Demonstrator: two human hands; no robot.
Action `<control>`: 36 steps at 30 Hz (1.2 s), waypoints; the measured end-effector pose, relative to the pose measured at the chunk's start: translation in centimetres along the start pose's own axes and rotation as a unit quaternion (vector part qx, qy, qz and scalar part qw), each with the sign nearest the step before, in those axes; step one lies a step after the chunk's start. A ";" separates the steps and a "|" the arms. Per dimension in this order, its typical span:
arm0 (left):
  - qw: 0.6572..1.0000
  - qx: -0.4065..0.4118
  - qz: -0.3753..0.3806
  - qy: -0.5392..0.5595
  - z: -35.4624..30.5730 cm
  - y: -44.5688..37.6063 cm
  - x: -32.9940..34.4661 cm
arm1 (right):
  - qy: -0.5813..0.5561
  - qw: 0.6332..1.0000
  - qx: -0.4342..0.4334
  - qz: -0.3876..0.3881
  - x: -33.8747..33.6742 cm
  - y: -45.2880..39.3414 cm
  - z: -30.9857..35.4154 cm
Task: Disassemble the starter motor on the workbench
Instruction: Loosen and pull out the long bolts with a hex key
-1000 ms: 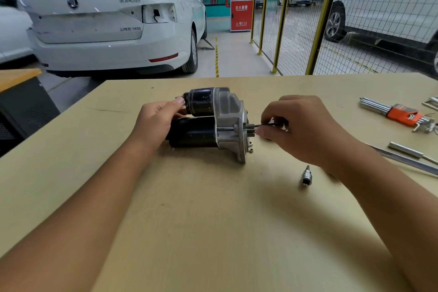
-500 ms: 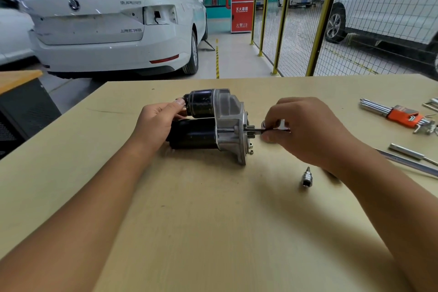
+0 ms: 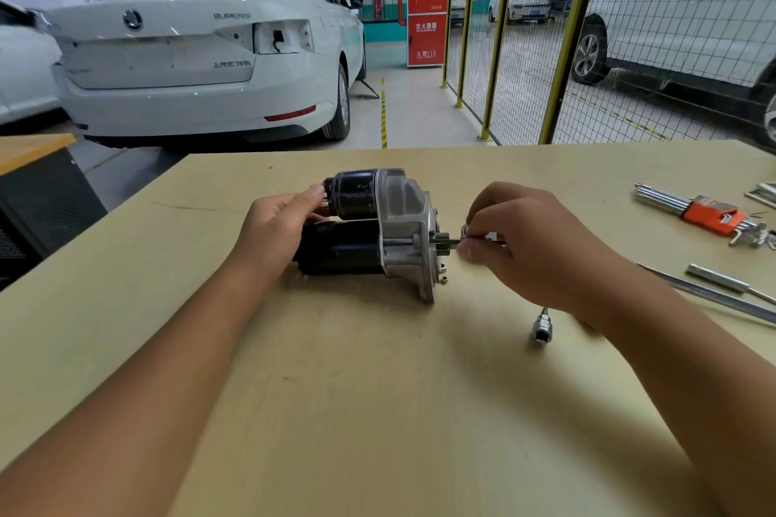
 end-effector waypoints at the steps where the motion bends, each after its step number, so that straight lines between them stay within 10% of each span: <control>1: 1.000 0.004 0.008 -0.004 -0.1 0.2 0.1 | 0.013 1.000 0.000 -0.010 0.0 0.0 0.0; 14: 0.973 0.090 -0.038 -0.210 -2.0 1.7 0.7 | -0.039 0.999 -0.011 -0.030 -0.4 0.0 -0.3; 36: 0.959 0.136 -0.009 -0.249 -3.1 3.0 2.7 | -0.035 0.999 -0.010 -0.030 -0.3 -0.1 -0.2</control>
Point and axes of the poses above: each hand's wrist, its own y-axis away from the middle knuckle, its own x-axis out of the palm, z = x × y, the point moved 4 cm from there along -y, towards the middle knuckle, and after that the axes turned 2 degrees about -y, right-handed, at the moved point
